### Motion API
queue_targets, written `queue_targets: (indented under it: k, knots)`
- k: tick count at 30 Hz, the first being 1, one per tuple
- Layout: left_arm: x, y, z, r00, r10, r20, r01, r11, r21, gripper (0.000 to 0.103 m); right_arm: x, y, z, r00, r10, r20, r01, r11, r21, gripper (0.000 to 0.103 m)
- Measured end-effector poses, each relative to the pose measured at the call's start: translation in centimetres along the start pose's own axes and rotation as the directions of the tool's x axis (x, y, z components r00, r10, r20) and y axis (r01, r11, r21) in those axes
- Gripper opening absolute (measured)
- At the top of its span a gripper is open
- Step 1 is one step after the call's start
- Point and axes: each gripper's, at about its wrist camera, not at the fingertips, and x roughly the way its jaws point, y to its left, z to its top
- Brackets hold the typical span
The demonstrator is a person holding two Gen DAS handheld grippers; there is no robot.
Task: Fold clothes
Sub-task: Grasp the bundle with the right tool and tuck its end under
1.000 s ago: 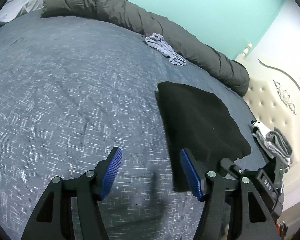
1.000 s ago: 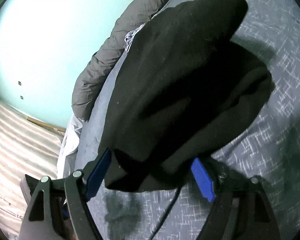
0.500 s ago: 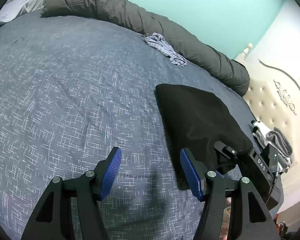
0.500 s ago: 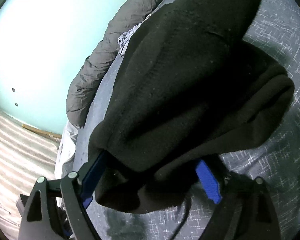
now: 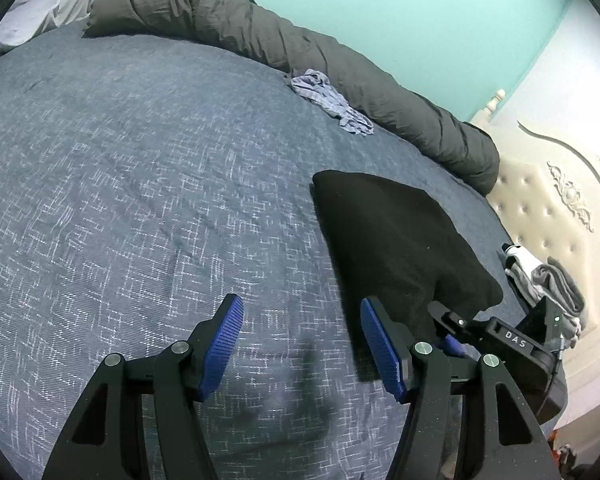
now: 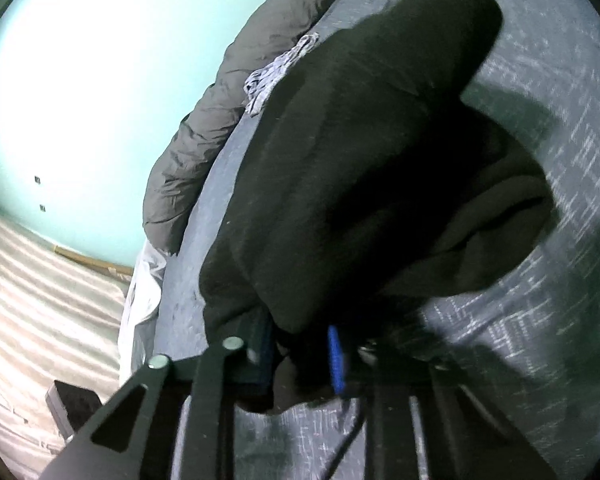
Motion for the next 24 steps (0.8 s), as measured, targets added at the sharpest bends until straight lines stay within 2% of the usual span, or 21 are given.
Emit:
queue_targets:
  k: [3, 12, 24]
  knots:
    - [-0.1, -0.3, 0.0, 1.0, 0.002, 0.002, -0.002, 1.0, 0.005, 0.065, -1.3, 0.3, 0.5, 1.0, 0.003, -0.012, -0.003, 1.0, -0.024, 0.01]
    - [-0.4, -1.4, -0.7, 1.0, 0.009, -0.005, -0.009, 1.0, 0.023, 0.065, -4.4, 1.2, 2.6, 1.0, -0.003, -0.02, 0.002, 0.997, -0.082, 0.006]
    - [-0.2, -3.7, -1.6, 1.0, -0.01, -0.027, 0.011, 0.998, 0.065, 0.065, -11.8, -4.2, 7.4, 0.993, -0.107, -0.052, 0.096, 0.979, -0.18, 0.005]
